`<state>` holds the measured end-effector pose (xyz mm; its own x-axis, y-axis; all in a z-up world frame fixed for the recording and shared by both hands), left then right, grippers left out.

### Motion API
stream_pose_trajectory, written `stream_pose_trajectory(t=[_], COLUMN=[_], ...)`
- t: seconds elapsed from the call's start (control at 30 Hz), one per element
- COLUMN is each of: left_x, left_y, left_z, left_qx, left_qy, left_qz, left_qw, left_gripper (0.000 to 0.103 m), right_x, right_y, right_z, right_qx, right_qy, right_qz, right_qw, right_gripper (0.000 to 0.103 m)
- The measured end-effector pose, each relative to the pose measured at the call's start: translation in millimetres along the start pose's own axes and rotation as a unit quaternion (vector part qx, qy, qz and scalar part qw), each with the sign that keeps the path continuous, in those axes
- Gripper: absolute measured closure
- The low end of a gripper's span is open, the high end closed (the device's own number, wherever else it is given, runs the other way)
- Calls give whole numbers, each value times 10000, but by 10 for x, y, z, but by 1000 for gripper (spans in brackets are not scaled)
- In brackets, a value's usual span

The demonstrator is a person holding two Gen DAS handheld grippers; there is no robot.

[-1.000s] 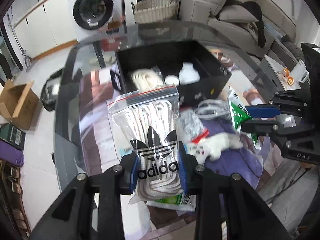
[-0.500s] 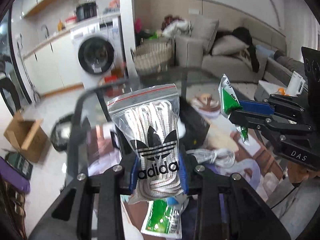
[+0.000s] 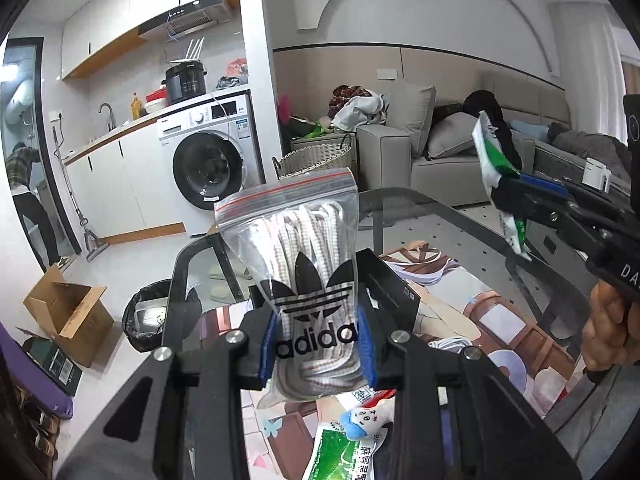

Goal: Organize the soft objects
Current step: 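Lower the lace bag and green sachet into the black box with both tools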

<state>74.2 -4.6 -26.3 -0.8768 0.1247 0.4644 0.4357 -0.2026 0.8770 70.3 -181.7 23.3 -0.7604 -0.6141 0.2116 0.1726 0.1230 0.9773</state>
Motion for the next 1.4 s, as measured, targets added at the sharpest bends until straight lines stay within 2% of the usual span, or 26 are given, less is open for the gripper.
stream_pose_trajectory(t=[0.43,0.87,1.23,1.4], left_x=[-49,-422,-857,-971], left_y=[67,417,432,375], left_z=[-30,160,392,376], left_qx=[109,630,1215,1166], left_qy=[-21,202,342,340], left_qz=[17,-192,176,400], left_qw=[9999,9976,9918,9918], left_gripper=[71,71,71,71], right_x=[-57,-371,-952,-1127], right_y=[-30,161,260,220], right_z=[15,-148,-318,-281], right_qx=[-197,-328,-680,-683], right_qy=[126,-64,-237,-258], right_qz=[227,88,370,585], right_qw=[9995,9994,9967,9956], right_gripper=[82,82,82,82])
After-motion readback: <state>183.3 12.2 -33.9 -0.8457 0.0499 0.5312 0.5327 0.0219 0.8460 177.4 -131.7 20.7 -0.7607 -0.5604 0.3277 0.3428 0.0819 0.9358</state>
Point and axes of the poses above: each gripper's, at about its wrist camera, not at the fingertips, and x roughly against the way its jaws point, z to its left, y to its top, the point moved 6 cm from there along -x, roughly the way its jaws point, and after that the axes turned 5 degrees about y, right-handed, at the moved point
